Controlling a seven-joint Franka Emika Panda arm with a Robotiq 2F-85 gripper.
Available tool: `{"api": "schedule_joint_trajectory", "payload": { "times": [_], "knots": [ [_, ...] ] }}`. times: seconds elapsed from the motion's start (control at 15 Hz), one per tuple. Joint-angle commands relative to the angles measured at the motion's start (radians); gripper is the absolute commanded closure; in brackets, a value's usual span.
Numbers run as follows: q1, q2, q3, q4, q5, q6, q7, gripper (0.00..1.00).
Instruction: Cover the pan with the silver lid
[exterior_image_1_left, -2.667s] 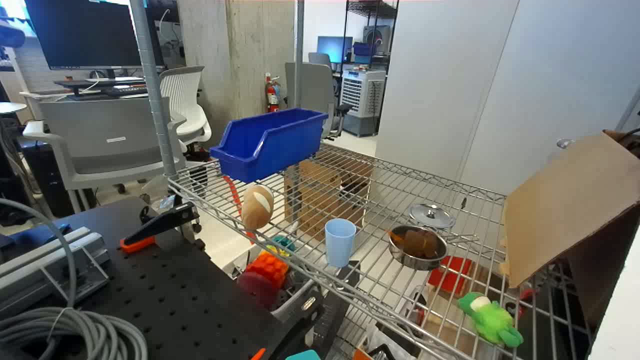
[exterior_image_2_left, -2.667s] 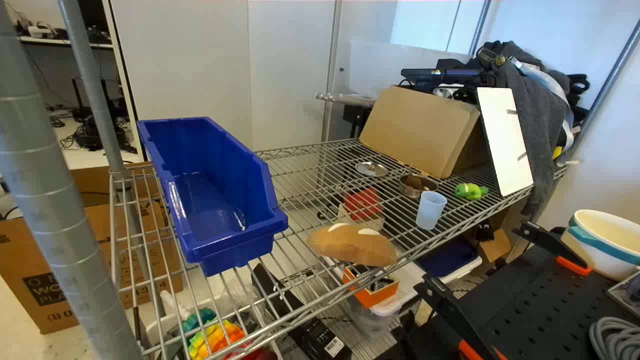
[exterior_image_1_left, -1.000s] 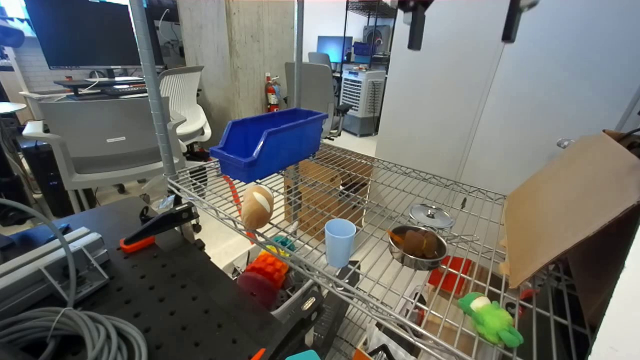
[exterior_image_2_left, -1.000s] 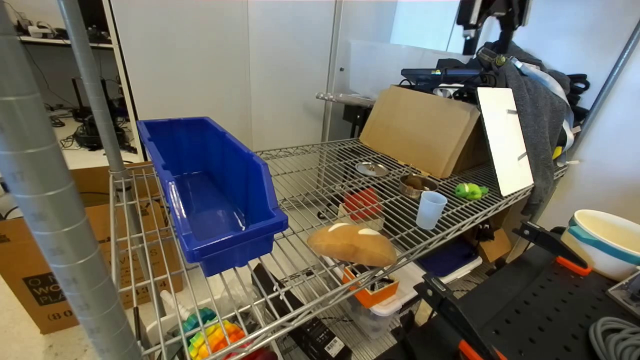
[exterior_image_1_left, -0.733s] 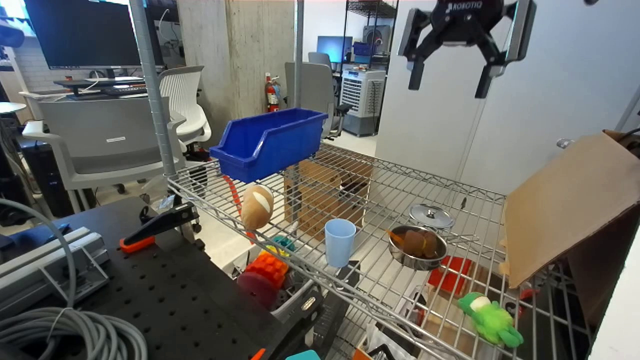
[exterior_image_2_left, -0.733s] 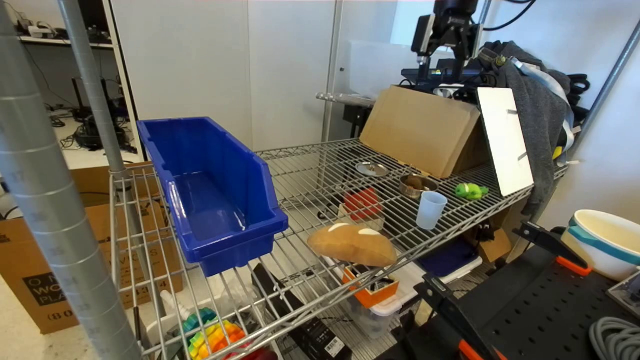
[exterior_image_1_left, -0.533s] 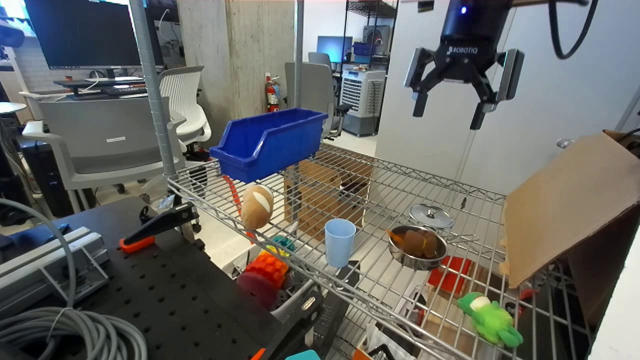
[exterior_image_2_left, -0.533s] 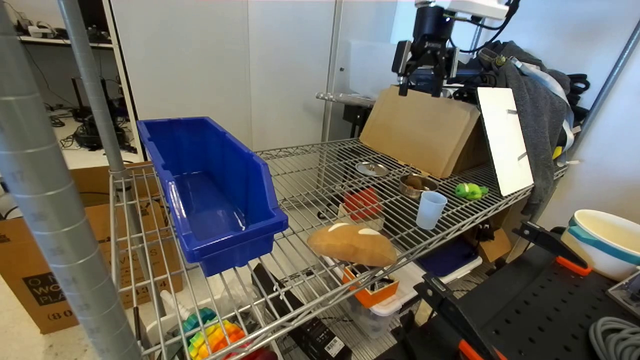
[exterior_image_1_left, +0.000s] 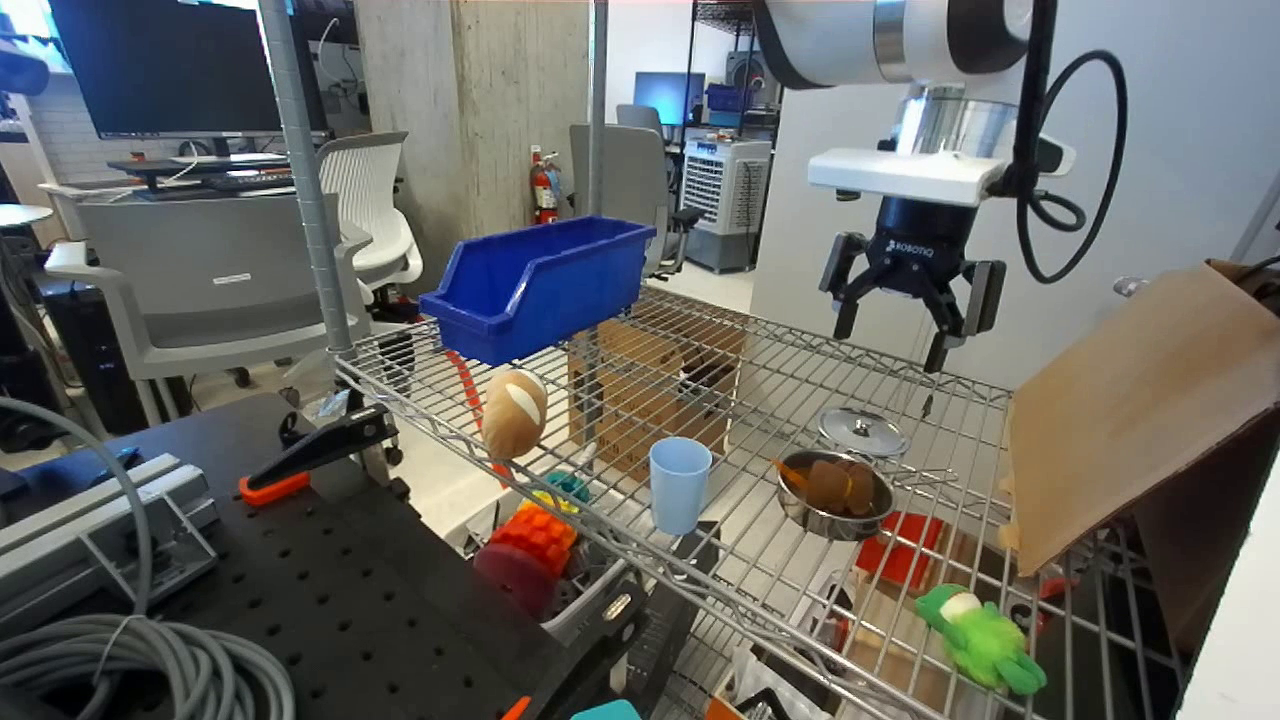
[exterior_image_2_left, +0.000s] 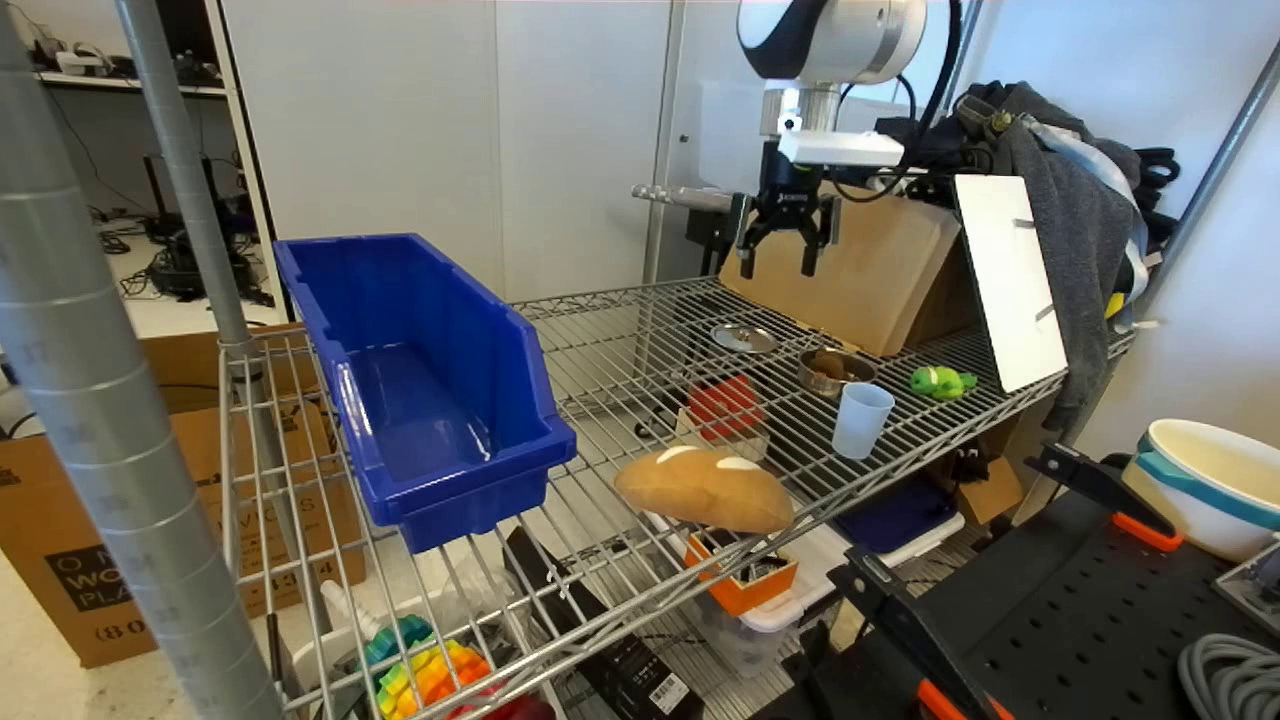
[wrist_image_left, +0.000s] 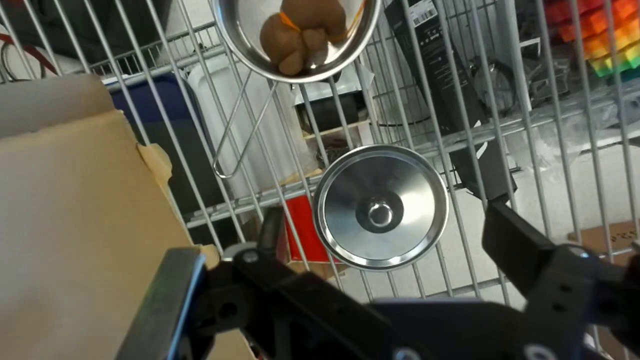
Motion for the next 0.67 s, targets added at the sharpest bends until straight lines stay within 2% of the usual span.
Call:
{"api": "schedule_joint_trajectory", "payload": {
  "times": [0.0, 0.27, 0.6],
  "knots": [
    [0.001, 0.165, -0.003, 0.236, 0.008, -0.045, 0.036, 0.0],
    [0.004, 0.266, -0.001, 0.367, 0.008, -0.062, 0.062, 0.0],
    [0.005, 0.348, -0.002, 0.465, 0.005, -0.092, 0.087, 0.0]
  ]
}}
